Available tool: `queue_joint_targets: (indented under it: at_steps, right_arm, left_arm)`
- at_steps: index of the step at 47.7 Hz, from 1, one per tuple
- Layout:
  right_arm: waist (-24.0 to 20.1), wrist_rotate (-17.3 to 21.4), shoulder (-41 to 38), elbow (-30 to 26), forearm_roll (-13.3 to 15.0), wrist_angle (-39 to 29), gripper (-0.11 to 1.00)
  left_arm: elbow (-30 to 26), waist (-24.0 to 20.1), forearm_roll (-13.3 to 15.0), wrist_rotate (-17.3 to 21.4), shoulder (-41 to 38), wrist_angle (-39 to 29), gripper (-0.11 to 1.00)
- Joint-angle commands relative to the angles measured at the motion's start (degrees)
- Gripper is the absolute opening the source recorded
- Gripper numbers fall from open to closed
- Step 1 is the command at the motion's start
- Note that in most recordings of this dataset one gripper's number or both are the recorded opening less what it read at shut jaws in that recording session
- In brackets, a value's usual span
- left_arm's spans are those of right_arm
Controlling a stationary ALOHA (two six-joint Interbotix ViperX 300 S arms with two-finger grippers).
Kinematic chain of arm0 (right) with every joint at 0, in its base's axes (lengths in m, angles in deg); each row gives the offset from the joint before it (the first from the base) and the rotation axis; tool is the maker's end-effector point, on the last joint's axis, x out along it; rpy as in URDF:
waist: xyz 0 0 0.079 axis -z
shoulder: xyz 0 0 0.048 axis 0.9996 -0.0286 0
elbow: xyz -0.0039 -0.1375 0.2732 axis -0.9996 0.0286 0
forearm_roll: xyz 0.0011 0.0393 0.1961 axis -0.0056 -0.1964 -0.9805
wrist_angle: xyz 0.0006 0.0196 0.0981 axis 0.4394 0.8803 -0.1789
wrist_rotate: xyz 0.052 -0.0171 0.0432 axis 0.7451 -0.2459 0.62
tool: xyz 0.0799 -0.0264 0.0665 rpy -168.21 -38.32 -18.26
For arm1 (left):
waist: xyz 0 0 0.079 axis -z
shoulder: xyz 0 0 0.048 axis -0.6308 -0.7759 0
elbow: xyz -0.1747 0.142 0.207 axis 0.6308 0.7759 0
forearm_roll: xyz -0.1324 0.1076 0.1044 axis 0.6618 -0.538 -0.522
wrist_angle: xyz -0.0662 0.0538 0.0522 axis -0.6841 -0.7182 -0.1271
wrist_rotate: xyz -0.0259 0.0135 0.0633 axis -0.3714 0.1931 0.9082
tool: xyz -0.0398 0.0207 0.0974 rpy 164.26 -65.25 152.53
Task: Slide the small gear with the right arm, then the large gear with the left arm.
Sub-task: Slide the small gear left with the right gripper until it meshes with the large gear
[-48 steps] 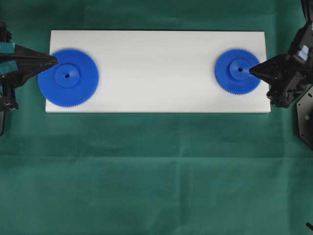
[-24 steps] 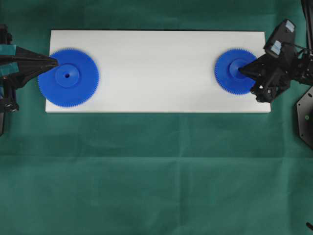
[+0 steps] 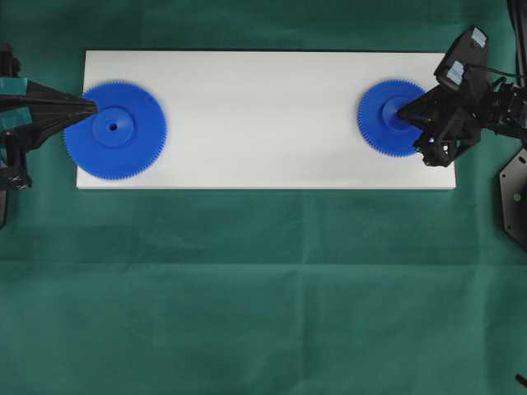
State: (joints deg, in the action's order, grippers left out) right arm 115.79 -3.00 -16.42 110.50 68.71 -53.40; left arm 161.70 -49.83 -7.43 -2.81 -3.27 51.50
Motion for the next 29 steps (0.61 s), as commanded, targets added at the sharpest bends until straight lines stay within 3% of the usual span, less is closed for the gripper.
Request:
queue_joint_targets:
  at_steps: [1,29]
  right_arm:
    - [0.35,-0.18,-0.26,-1.49,0.26,0.26,0.5]
    - [0.35,-0.18,-3.52,-2.29,1.14,-0.53,0.5]
  left_arm:
    - [-0.62,-0.18,0.09,0.0,-0.26,0.62,0.0]
    - [-0.18,-0.09,0.09,0.0,0.44,0.62,0.0]
